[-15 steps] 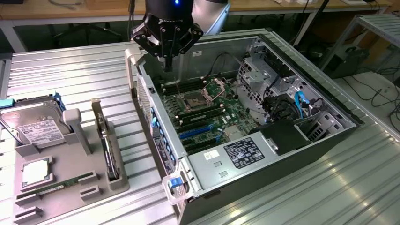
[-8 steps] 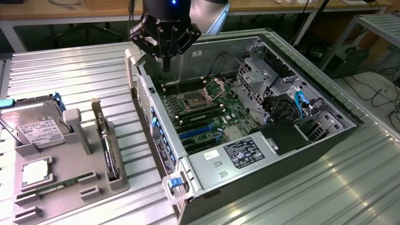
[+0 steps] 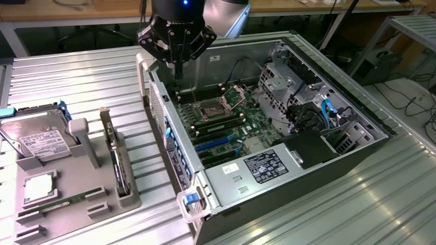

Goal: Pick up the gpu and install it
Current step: 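Reach for the gpu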

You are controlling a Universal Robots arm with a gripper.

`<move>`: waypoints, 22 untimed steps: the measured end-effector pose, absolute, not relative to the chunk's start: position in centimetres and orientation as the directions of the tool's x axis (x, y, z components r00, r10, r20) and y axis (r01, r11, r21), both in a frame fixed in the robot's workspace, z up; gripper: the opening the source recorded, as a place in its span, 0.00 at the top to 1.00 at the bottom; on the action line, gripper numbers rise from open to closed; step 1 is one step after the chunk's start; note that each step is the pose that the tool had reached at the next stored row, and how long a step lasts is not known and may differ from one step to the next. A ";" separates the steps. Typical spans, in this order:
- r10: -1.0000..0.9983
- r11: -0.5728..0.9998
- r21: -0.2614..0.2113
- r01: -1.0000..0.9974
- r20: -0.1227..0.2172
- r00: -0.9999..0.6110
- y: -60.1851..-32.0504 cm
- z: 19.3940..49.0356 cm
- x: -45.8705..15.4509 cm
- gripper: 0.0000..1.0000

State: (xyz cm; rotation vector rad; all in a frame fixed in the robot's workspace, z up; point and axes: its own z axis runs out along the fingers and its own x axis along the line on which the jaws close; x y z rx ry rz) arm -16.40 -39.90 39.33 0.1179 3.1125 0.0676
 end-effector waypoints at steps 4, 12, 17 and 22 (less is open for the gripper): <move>0.076 0.996 0.044 0.075 -0.024 -0.997 -39.9 39.3 -16.6 0.89; 0.076 0.996 0.044 0.075 -0.024 -0.997 -39.9 39.3 -17.1 0.89; 0.076 0.996 0.044 0.075 -0.024 -0.997 -39.9 39.3 -17.4 0.89; 0.076 0.996 0.044 0.075 -0.024 -0.997 -39.9 39.3 -17.7 0.89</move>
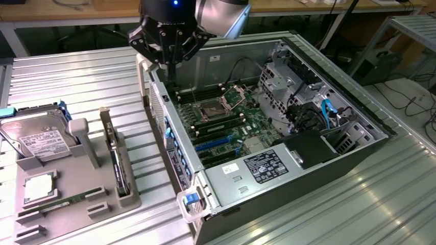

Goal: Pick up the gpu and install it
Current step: 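Reach for the gpu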

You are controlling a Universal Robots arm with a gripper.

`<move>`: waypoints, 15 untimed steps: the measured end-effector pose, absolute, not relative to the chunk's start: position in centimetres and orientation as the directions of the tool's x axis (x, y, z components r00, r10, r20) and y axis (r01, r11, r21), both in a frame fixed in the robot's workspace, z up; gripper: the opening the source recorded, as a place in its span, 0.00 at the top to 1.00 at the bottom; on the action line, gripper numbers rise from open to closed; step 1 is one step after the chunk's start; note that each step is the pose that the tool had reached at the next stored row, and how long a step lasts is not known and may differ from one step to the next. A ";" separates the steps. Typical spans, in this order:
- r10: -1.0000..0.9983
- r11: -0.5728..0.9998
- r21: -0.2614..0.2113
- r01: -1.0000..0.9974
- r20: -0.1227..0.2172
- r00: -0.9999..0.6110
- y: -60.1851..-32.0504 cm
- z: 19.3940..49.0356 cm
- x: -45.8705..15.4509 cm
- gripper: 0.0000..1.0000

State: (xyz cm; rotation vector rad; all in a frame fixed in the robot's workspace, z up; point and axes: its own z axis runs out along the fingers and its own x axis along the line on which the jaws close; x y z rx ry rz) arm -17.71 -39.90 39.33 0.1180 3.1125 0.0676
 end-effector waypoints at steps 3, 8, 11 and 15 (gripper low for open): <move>0.076 0.996 0.044 0.075 -0.024 -0.997 -39.9 39.3 -17.9 0.89; 0.076 0.996 0.044 0.075 -0.024 -0.997 -39.9 39.3 -18.1 0.89; 0.076 0.996 0.044 0.075 -0.024 -0.997 -39.9 39.3 -18.3 0.89; 0.076 0.996 0.044 0.075 -0.024 -0.997 -39.9 39.3 -18.6 0.89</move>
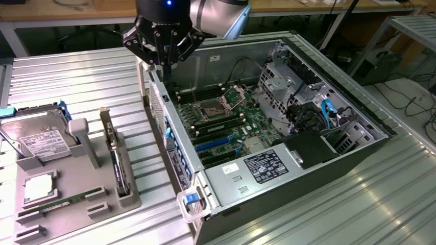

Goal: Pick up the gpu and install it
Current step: 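Reach for the gpu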

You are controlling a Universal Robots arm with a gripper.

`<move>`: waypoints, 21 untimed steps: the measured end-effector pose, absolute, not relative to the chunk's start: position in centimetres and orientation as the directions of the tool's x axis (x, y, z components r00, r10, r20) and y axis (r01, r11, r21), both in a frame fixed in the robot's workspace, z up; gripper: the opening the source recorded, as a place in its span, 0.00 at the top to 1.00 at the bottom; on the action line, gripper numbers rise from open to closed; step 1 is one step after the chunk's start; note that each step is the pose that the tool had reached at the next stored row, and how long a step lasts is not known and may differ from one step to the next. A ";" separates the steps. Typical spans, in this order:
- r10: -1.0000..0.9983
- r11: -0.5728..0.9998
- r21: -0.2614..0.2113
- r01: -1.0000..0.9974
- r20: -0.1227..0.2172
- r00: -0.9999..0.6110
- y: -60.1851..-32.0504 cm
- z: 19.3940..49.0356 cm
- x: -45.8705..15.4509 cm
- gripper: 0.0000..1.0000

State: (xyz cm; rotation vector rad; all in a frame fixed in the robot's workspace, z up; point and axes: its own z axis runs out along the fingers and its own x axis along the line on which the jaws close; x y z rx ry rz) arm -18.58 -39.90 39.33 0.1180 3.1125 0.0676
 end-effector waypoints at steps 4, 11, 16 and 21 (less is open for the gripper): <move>0.076 0.996 0.044 0.075 -0.024 -0.997 -39.9 39.3 -18.8 0.89; 0.076 0.996 0.044 0.075 -0.024 -0.997 -39.9 39.3 -19.4 0.89; 0.076 0.996 0.044 0.075 -0.024 -0.997 -39.9 39.3 -20.0 0.89; 0.076 0.996 0.044 0.075 -0.024 -0.997 -39.9 39.3 -20.5 0.89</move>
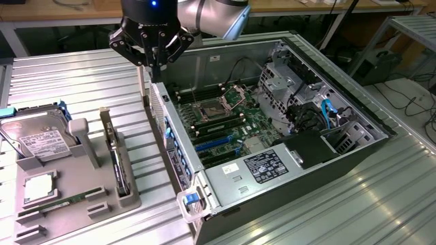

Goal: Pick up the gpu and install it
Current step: 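Reach for the gpu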

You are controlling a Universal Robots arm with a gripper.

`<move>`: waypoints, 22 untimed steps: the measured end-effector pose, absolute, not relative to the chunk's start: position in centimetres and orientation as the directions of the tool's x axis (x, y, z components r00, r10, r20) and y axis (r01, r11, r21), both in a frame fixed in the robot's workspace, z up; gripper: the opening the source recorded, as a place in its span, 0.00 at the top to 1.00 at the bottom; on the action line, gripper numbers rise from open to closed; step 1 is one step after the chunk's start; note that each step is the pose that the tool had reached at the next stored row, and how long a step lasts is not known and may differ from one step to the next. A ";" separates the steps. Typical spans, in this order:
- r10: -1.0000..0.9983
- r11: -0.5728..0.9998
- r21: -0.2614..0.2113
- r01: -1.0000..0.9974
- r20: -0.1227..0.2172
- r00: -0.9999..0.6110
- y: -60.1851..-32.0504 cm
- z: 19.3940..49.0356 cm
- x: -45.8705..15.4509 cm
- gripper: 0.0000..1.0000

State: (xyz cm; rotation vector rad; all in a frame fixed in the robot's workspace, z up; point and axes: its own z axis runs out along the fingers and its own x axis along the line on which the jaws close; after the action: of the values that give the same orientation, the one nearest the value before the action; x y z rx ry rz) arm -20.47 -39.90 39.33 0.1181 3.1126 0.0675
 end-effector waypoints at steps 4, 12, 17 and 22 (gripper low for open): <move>0.076 0.996 0.044 0.075 -0.024 -0.997 -39.9 39.3 -20.8 0.89; 0.076 0.996 0.044 0.075 -0.024 -0.997 -39.9 39.3 -21.9 0.89; 0.076 0.996 0.044 0.075 -0.024 -0.997 -39.9 39.3 -22.6 0.89; 0.076 0.996 0.044 0.075 -0.024 -0.997 -39.9 39.3 -23.6 0.89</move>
State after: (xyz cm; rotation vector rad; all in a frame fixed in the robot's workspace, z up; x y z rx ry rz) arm -23.58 -39.95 39.33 0.1180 3.1125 0.0677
